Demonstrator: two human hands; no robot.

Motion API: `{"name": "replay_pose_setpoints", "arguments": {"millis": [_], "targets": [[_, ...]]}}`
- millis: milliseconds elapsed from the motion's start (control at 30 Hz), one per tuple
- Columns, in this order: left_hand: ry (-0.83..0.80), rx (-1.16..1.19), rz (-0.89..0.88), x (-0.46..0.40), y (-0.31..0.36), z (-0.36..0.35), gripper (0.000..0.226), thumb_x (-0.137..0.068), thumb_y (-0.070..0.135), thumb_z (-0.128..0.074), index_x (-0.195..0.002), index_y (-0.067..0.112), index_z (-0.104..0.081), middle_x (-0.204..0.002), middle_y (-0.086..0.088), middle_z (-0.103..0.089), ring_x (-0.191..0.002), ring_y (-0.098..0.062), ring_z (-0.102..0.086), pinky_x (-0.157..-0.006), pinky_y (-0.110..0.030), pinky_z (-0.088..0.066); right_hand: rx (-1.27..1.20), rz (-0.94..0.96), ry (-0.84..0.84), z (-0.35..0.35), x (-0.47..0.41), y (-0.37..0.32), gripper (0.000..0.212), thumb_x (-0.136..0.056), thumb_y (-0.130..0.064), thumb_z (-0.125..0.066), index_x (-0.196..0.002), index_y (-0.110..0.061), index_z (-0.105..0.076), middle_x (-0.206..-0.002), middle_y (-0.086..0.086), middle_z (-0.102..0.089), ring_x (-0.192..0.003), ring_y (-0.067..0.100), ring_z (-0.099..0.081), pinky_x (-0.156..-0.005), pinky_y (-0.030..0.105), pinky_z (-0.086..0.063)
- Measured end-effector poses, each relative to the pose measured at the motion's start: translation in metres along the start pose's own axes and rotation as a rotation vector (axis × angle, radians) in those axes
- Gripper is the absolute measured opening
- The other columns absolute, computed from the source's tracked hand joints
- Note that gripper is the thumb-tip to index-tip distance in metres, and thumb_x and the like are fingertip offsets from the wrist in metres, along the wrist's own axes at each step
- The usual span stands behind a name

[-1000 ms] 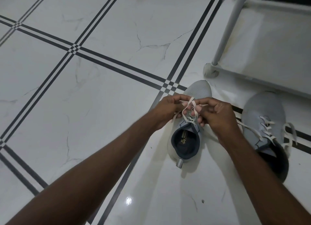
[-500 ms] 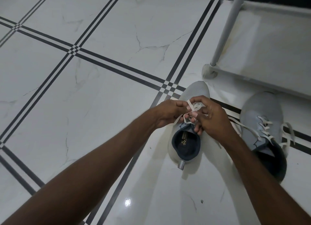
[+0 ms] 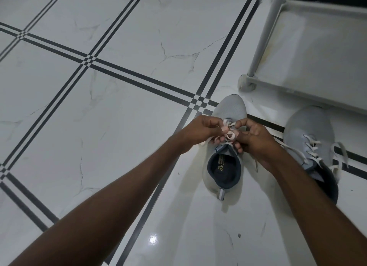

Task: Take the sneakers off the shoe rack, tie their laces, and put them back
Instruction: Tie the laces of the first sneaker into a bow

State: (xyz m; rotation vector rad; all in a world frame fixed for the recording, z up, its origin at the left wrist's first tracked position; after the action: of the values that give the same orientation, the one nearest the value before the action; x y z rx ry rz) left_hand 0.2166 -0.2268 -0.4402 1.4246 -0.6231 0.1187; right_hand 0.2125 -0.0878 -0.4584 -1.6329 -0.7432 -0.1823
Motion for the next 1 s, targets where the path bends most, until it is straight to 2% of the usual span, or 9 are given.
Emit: {"name": "replay_pose_setpoints", "arguments": {"millis": [100,233,333,433,567,667,733,867,1000], "targets": [[0.108,-0.365,-0.133,0.002,0.018,0.008,0.017,-0.08,0.019,-0.078,-0.083,0.003,-0.074,-0.076,-0.014,-0.074,-0.066,-0.024,-0.067,-0.066,-0.032,-0.055,0.016,-0.066,0.008,0.002,-0.001,0.002,0.006,-0.097,-0.006,-0.051,-0.095,-0.008,-0.056,-0.061,0.007,-0.062,-0.047,0.014,-0.053,-0.044,0.024,-0.047],[0.303,-0.733,-0.328,0.013,0.037,-0.006,0.01,-0.074,0.022,-0.079,-0.073,0.015,-0.071,-0.073,0.007,-0.072,-0.057,0.0,-0.057,-0.056,-0.014,-0.04,0.089,-0.113,-0.026,0.0,0.0,-0.003,0.018,-0.098,-0.005,-0.048,-0.096,-0.008,-0.065,-0.058,0.007,-0.065,-0.044,0.012,-0.055,-0.043,0.022,-0.05],[0.431,-0.806,-0.371,0.017,0.036,-0.011,0.012,-0.073,0.028,-0.072,-0.075,0.017,-0.067,-0.069,0.008,-0.064,-0.062,-0.013,-0.059,-0.059,-0.033,-0.049,0.198,-0.156,-0.07,-0.001,0.002,-0.007,0.027,-0.095,0.001,-0.049,-0.101,-0.015,-0.069,-0.058,0.002,-0.07,-0.043,0.009,-0.052,-0.041,0.019,-0.045],[0.51,-0.598,-0.332,0.021,0.028,-0.007,0.009,-0.076,0.019,-0.072,-0.073,0.016,-0.064,-0.068,0.005,-0.067,-0.064,-0.017,-0.061,-0.062,-0.04,-0.052,0.29,-0.154,-0.07,0.004,0.002,-0.011,0.037,-0.088,0.011,-0.048,-0.103,-0.014,-0.071,-0.056,-0.001,-0.069,-0.043,0.007,-0.052,-0.041,0.016,-0.044],[0.436,-0.322,-0.242,0.022,0.013,-0.012,0.012,-0.08,0.015,-0.075,-0.073,0.012,-0.065,-0.075,-0.002,-0.073,-0.074,-0.019,-0.069,-0.071,-0.042,-0.056,0.329,-0.097,0.051,0.011,0.0,-0.011,0.014,-0.085,0.004,-0.065,-0.096,-0.001,-0.073,-0.056,0.005,-0.069,-0.045,0.014,-0.06,-0.047,0.021,-0.055],[0.399,-0.15,-0.11,0.033,-0.019,0.015,0.02,-0.076,0.02,-0.08,-0.068,0.014,-0.062,-0.081,-0.013,-0.075,-0.081,-0.033,-0.07,-0.081,-0.048,-0.056,0.545,0.046,0.266,0.04,0.004,-0.016,0.017,-0.08,0.001,-0.072,-0.07,-0.012,-0.072,-0.051,0.002,-0.068,-0.046,0.02,-0.063,-0.052,0.03,-0.058],[0.406,-0.026,-0.031,0.05,-0.047,0.03,0.025,-0.071,0.027,-0.08,-0.065,0.014,-0.059,-0.08,-0.022,-0.074,-0.073,-0.032,-0.068,-0.078,-0.047,-0.054,0.739,0.121,0.427,0.058,0.015,-0.016,0.018,-0.077,0.0,-0.071,-0.067,-0.014,-0.073,-0.058,0.006,-0.071,-0.053,0.023,-0.067,-0.059,0.032,-0.058],[0.387,0.122,0.085,0.065,-0.069,0.028,0.016,-0.088,0.003,-0.068,-0.078,0.001,-0.057,-0.077,-0.021,-0.071,-0.066,-0.023,-0.065,-0.071,-0.036,-0.055,0.981,0.181,0.545,0.049,0.028,-0.001,0.014,-0.075,-0.008,-0.07,-0.065,-0.019,-0.072,-0.063,0.004,-0.069,-0.062,0.022,-0.062,-0.057,0.024,-0.04],[0.396,0.065,0.117,0.062,-0.06,0.034,0.016,-0.089,0.009,-0.069,-0.078,0.002,-0.062,-0.078,-0.018,-0.074,-0.068,-0.02,-0.067,-0.072,-0.036,-0.056,0.941,0.222,0.501,0.044,0.028,-0.002,0.016,-0.078,-0.008,-0.07,-0.065,-0.017,-0.07,-0.057,0.002,-0.062,-0.051,0.008,-0.051,-0.047,0.02,-0.031]]}}
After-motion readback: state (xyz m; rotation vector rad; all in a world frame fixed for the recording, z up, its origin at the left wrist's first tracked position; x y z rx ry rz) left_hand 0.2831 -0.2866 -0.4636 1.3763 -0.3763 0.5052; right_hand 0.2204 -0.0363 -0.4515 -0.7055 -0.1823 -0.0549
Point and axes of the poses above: each hand's wrist, its own x-axis away from the middle knuckle, its own z-axis out of the back of the hand, y = z × x, the point moved 8 cm from there along -x, towards the middle knuckle
